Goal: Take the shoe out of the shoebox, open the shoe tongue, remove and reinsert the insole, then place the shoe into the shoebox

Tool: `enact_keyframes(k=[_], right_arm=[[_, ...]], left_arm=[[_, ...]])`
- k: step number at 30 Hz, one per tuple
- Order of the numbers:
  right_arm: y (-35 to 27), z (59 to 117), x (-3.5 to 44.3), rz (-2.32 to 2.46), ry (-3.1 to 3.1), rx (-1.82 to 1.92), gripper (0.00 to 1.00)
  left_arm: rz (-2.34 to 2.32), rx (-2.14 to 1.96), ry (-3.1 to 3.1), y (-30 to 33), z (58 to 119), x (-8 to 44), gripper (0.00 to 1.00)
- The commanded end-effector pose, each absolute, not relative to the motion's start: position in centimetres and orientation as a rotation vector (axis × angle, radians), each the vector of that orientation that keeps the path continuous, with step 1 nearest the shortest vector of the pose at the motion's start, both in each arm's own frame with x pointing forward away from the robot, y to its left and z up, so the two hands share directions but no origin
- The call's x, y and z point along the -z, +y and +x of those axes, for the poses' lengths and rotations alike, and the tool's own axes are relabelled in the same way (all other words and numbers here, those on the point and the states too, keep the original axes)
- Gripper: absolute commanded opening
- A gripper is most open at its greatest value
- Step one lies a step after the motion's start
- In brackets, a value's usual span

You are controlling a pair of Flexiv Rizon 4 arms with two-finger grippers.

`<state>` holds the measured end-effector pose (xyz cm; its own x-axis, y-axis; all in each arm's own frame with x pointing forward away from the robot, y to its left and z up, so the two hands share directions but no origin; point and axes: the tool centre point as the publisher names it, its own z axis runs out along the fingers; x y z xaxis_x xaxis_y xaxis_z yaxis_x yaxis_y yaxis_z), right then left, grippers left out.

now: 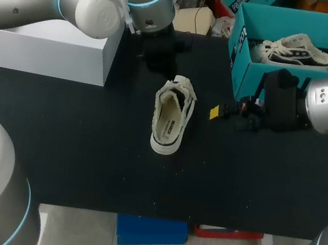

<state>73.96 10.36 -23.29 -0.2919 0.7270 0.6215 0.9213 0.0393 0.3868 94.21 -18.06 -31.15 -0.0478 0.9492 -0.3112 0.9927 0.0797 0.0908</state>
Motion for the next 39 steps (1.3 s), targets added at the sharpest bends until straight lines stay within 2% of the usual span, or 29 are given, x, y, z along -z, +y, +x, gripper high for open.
enact_keyframes(k=[1, 13, 19, 20, 21, 23, 27, 28, 29, 30, 35, 39], right_arm=[[10.4, 74.0, 23.2, -1.692, -2.064, 1.096, 1.00], [10.4, 74.0, 23.2, -1.692, -2.064, 1.096, 1.00], [10.4, 74.0, 23.2, -1.692, -2.064, 1.096, 1.00], [10.4, 74.0, 23.2, -1.692, -2.064, 1.096, 1.00], [10.4, 74.0, 23.2, -1.692, -2.064, 1.096, 1.00], [10.4, 74.0, 23.2, -1.692, -2.064, 1.096, 1.00], [10.4, 74.0, 23.2, -1.692, -2.064, 1.096, 1.00], [10.4, 74.0, 23.2, -1.692, -2.064, 1.096, 1.00], [10.4, 74.0, 23.2, -1.692, -2.064, 1.096, 1.00], [10.4, 74.0, 23.2, -1.692, -2.064, 1.096, 1.00], [10.4, 74.0, 23.2, -1.692, -2.064, 1.096, 1.00], [10.4, 74.0, 23.2, -1.692, -2.064, 1.096, 1.00]], left_arm=[[1.920, 0.142, 2.070, -18.4, 93.2, 32.2, 0.00], [1.986, 0.219, 2.110, -18.6, 90.9, 35.1, 0.00], [1.927, 0.315, 2.201, -18.2, 90.1, 32.4, 0.00], [1.927, 0.307, 2.207, -18.0, 90.0, 31.7, 0.04], [1.931, 0.314, 2.193, -18.0, 90.0, 31.0, 0.16], [1.972, 0.338, 2.151, -17.7, 90.1, 29.9, 0.19], [2.085, 0.333, 2.044, -17.0, 90.4, 28.9, 0.39], [2.120, 0.341, 2.017, -16.8, 90.3, 28.9, 0.48], [2.139, 0.336, 2.003, -16.7, 90.2, 28.9, 0.50], [2.171, 0.305, 1.985, -16.4, 90.4, 29.3, 0.52], [2.220, 0.251, 1.954, -16.0, 90.4, 30.6, 0.44], [2.240, 0.223, 1.952, -15.9, 90.2, 31.9, 0.45]])
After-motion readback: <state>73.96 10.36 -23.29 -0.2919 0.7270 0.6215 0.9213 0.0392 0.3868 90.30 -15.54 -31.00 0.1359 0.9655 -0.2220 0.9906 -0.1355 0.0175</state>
